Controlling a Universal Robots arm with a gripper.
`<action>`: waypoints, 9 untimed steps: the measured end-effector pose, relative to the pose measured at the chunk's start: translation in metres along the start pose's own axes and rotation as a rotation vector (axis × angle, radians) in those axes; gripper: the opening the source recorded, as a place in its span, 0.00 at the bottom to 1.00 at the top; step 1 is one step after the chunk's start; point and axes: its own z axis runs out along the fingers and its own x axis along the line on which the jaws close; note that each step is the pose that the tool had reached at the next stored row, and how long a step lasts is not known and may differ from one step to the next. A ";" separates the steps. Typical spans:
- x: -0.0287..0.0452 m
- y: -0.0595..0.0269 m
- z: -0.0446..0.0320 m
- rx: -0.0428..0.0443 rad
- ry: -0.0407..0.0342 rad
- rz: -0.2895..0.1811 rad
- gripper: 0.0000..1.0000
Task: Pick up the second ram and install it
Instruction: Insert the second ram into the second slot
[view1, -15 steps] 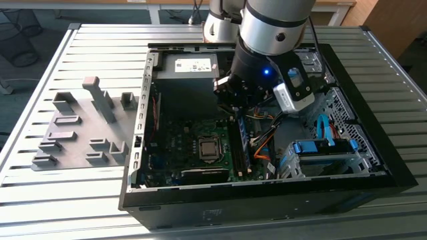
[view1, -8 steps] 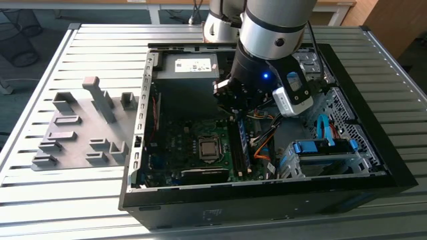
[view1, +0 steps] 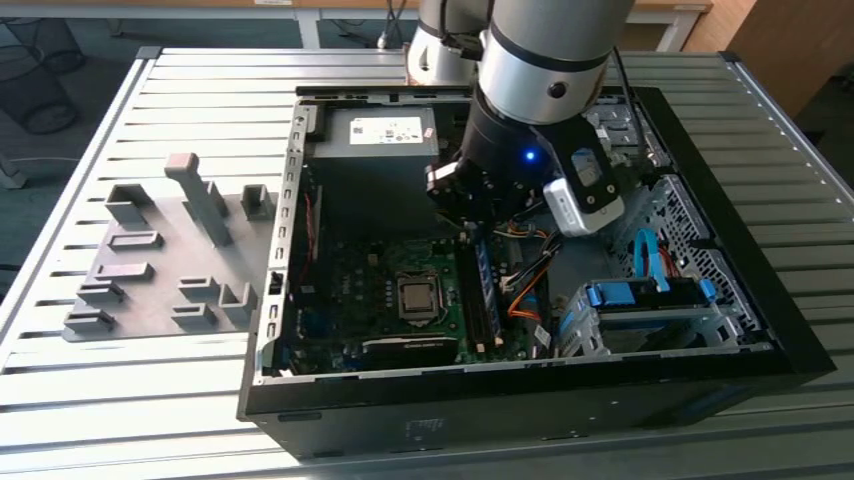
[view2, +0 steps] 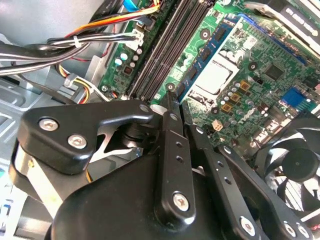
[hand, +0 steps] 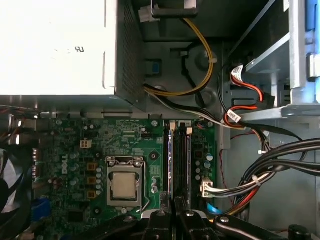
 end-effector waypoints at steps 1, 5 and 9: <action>-0.0002 -0.0001 0.0019 0.0001 0.0000 0.001 0.14; -0.0007 -0.0011 0.0090 0.0001 0.0000 0.003 0.14; -0.0011 -0.0024 0.0163 0.0007 0.0004 -0.009 0.14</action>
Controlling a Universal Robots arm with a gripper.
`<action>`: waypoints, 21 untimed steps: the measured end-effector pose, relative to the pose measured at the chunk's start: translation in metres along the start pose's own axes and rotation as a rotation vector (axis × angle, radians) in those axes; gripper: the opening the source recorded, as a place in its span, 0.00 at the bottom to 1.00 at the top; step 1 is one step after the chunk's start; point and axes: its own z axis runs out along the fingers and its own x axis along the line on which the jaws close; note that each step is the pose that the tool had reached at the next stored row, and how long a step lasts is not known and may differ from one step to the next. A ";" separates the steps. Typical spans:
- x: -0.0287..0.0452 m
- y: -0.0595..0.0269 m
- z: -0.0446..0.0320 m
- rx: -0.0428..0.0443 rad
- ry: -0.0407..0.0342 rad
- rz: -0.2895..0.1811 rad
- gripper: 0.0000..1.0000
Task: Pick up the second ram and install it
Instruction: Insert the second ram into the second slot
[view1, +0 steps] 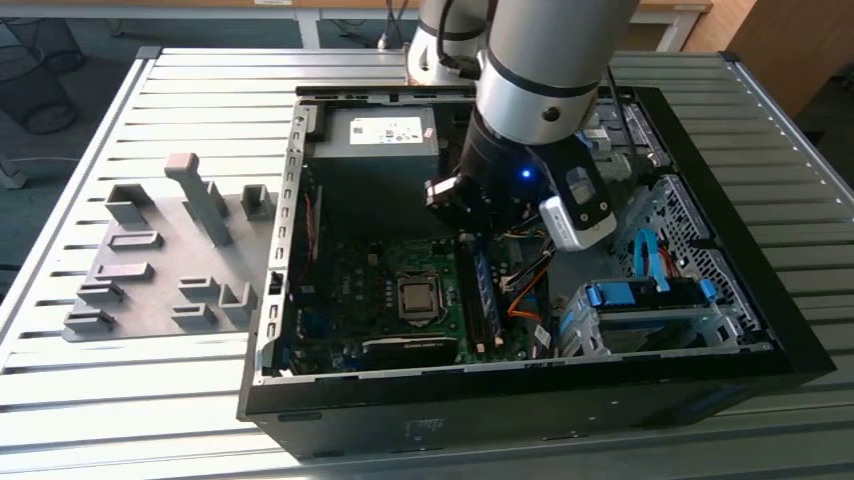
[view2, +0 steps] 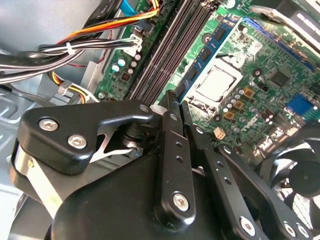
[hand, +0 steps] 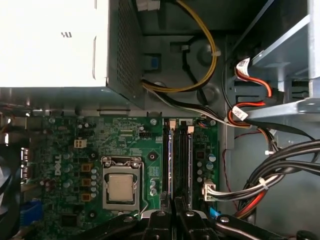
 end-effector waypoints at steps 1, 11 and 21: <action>-0.0002 -0.0001 0.0018 0.0001 0.0004 -0.002 0.14; -0.0007 -0.0007 0.0104 0.0001 0.0023 -0.003 0.14; -0.0007 -0.0007 0.0114 -0.0004 0.0023 -0.003 0.14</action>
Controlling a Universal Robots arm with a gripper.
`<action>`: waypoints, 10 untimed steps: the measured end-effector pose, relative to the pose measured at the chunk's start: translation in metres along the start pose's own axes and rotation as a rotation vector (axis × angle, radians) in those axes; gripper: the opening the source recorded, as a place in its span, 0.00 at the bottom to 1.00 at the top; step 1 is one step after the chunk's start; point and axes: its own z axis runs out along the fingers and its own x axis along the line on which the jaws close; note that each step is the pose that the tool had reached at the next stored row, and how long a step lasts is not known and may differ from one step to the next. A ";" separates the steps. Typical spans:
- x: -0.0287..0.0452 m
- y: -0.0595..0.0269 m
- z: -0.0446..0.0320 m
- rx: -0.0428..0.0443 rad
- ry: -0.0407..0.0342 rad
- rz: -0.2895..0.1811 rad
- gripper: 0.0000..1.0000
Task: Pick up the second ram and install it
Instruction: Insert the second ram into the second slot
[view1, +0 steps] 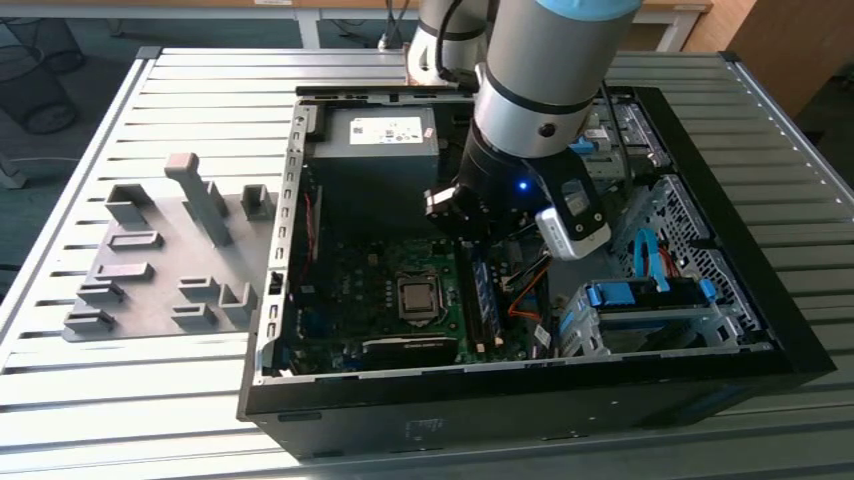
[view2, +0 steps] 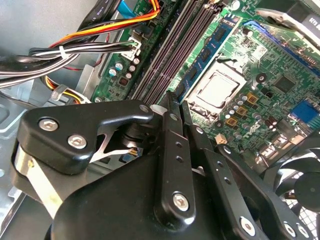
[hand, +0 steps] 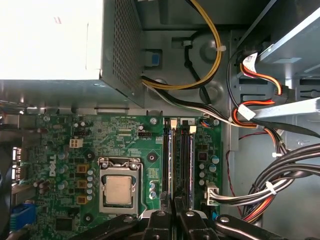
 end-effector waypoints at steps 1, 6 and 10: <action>0.0000 0.0000 0.0006 -0.0002 0.0001 0.000 0.14; -0.0008 -0.0004 0.0079 -0.0005 0.0005 0.000 0.14; -0.0011 -0.0012 0.0142 -0.0008 0.0003 0.005 0.14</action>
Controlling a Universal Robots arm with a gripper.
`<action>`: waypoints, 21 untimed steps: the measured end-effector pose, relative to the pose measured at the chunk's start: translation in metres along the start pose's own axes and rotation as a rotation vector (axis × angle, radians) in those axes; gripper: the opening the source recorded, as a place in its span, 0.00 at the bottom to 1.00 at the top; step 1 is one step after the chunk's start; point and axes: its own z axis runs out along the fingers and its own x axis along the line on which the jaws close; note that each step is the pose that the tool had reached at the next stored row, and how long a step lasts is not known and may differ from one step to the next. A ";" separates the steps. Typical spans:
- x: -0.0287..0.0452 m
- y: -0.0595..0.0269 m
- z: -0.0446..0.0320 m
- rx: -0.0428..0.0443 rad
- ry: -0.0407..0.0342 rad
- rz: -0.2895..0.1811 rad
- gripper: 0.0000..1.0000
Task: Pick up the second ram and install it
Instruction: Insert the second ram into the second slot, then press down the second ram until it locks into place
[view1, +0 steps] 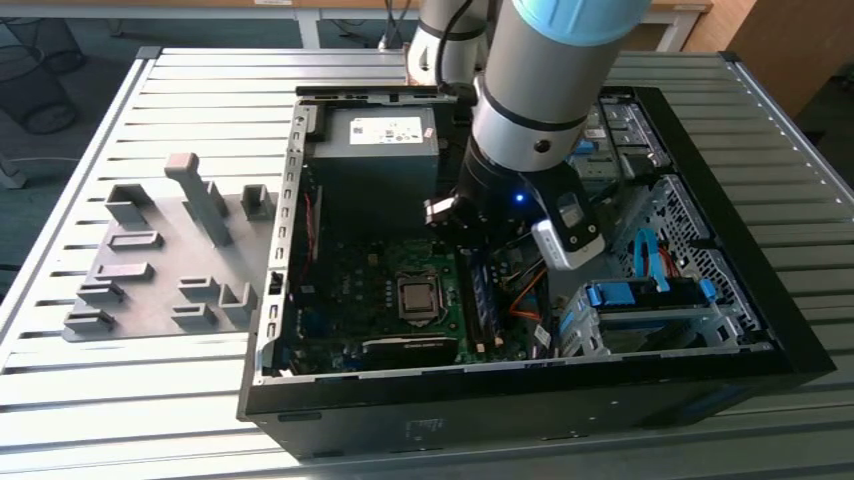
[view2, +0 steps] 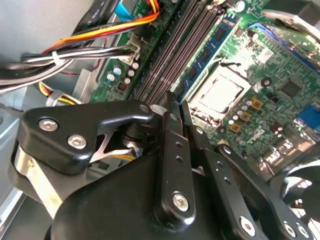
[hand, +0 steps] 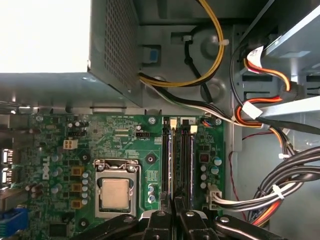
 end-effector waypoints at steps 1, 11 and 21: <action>-0.0001 -0.0004 0.0017 0.0001 0.0000 0.000 0.14; -0.0007 -0.0049 0.0117 -0.0017 -0.0012 0.031 0.14; -0.0012 -0.0049 0.0188 -0.0021 -0.0014 0.033 0.14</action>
